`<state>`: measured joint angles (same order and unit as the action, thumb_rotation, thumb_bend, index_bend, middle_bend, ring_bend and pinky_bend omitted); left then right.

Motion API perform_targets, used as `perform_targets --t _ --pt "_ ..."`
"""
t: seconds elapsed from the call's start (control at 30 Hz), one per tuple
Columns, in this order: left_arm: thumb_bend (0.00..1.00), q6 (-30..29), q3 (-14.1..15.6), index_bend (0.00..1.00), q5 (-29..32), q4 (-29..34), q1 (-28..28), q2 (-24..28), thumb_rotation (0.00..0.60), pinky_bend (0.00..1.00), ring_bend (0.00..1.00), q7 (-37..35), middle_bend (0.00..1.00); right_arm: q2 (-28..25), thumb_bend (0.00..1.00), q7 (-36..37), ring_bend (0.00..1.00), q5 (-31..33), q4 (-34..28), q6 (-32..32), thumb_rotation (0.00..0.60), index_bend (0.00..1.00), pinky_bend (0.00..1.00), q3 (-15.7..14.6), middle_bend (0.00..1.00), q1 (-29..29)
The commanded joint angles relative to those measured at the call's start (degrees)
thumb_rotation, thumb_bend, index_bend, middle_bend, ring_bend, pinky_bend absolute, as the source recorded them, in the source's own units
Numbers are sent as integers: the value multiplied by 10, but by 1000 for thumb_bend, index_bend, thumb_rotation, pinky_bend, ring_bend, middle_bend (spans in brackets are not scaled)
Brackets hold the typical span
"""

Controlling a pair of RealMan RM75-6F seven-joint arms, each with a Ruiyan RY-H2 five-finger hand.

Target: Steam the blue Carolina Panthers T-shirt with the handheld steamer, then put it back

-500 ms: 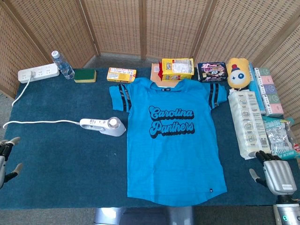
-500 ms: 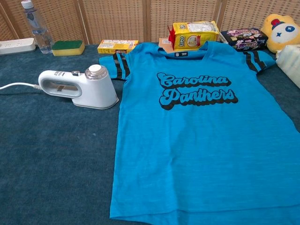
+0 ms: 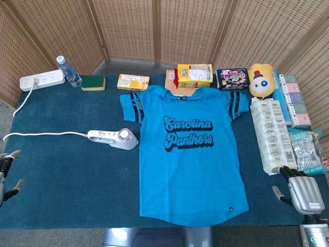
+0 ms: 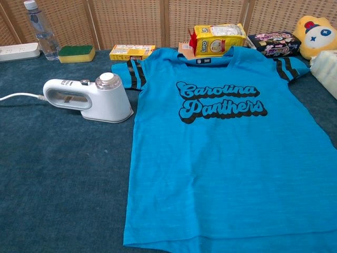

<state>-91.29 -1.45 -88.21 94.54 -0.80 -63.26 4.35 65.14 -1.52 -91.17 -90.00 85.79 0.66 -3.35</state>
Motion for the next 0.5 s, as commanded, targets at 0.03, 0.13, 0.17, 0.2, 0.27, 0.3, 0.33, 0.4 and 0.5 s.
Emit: perform_targets --t 0.03,0.13,0.17,0.2,0.27,0.3,0.33,0.4,0.5 --pt "247 1 0 150 -4 2 -2 4 600 257 205 -2 288 4 330 10 458 -13 7 0 600 353 492 -6 402 -2" --pt "247 6 -1 151 -5 9 -6 12 600 257 205 2 288 6 297 5 453 -28 15 -13 600 343 487 -15 398 -10" --pt "247 7 -2 151 -7 13 -7 17 600 257 205 4 288 10 281 1 450 -37 18 -16 600 339 485 -18 395 -14" --pt "247 8 -3 151 -8 17 -8 20 600 258 205 5 288 13 263 0 446 -43 21 -17 600 335 482 -19 393 -16" --pt "248 9 -4 150 -9 25 -11 26 600 258 205 8 288 22 235 -4 437 -61 32 -17 600 326 477 -23 388 -23" --pt "248 11 -4 151 -10 28 -12 28 600 258 205 9 288 26 221 -6 430 -68 38 -16 600 321 473 -24 384 -25" --pt "248 13 -5 150 -10 32 -13 31 600 258 205 10 288 31 214 -9 426 -76 43 -16 600 318 469 -25 381 -28" --pt "248 18 -5 150 -10 38 -16 35 600 258 205 12 288 39 195 -14 404 -88 54 -17 600 311 450 -28 375 -33" --pt "247 24 -7 151 -9 47 -21 42 600 258 205 17 288 53 176 -26 369 -114 76 -23 600 301 418 -36 362 -45"
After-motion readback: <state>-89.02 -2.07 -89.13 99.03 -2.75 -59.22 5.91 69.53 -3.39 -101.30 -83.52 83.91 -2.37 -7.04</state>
